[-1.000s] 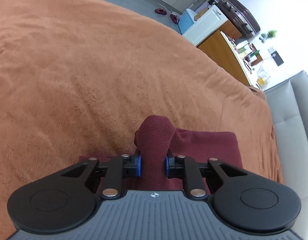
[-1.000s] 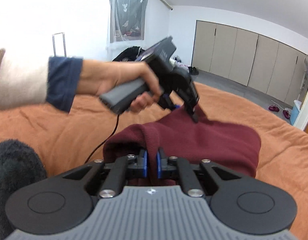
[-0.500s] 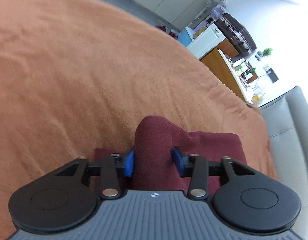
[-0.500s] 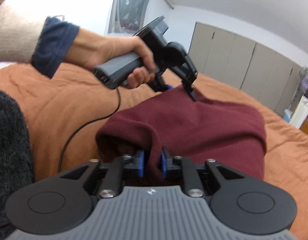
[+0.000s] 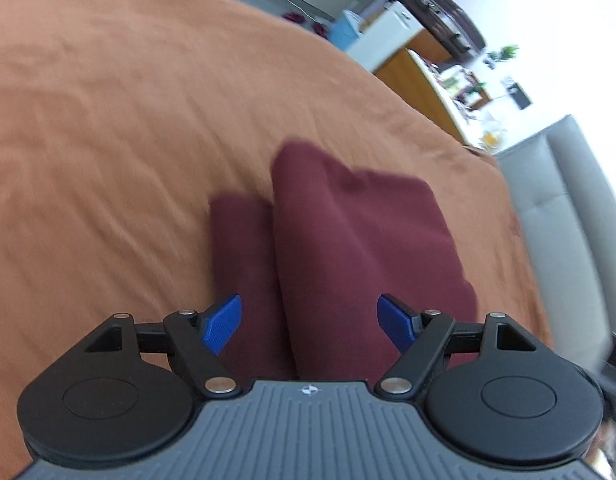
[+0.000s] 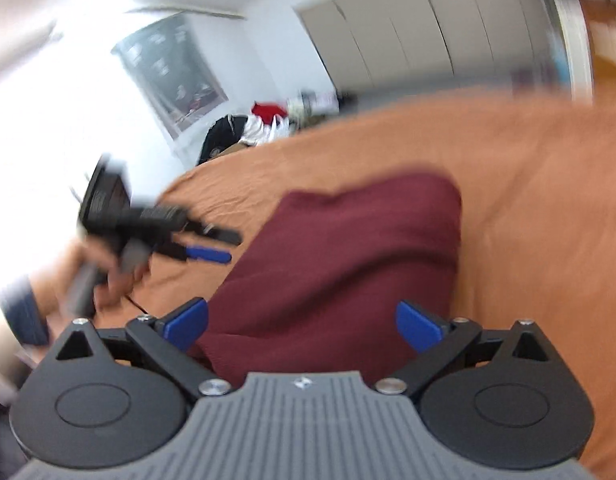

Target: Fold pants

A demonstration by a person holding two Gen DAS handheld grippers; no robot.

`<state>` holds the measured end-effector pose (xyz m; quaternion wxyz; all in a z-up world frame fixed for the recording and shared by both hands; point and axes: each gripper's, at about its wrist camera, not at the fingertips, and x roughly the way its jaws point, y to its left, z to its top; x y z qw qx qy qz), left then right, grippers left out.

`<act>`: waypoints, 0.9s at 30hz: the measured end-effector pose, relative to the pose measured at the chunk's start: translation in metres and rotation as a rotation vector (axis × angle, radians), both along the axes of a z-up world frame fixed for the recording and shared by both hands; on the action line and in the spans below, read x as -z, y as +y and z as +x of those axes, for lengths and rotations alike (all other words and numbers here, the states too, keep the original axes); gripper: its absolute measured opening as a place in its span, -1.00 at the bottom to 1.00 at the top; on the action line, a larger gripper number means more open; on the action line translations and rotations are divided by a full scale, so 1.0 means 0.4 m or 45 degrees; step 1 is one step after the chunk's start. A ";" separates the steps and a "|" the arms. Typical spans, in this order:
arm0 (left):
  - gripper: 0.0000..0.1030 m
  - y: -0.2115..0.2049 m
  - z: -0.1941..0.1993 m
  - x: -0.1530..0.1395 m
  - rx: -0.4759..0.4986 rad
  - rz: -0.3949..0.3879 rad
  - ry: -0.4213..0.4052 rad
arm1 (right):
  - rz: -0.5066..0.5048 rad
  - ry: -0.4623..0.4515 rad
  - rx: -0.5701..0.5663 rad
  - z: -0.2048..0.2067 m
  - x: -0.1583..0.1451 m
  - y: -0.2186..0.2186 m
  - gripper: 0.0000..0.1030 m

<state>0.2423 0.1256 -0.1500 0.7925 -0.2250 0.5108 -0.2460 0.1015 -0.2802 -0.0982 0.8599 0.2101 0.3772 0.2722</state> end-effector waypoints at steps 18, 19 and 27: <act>0.67 0.061 0.009 0.114 0.055 -0.346 0.108 | 0.290 0.458 -0.013 0.301 0.259 -0.026 0.91; 0.68 0.061 0.006 0.119 0.062 -0.366 0.116 | 0.272 0.450 -0.023 0.311 0.268 -0.010 0.91; 0.78 0.083 0.033 0.187 0.040 -0.535 0.162 | 0.242 0.446 -0.071 0.350 0.289 0.019 0.91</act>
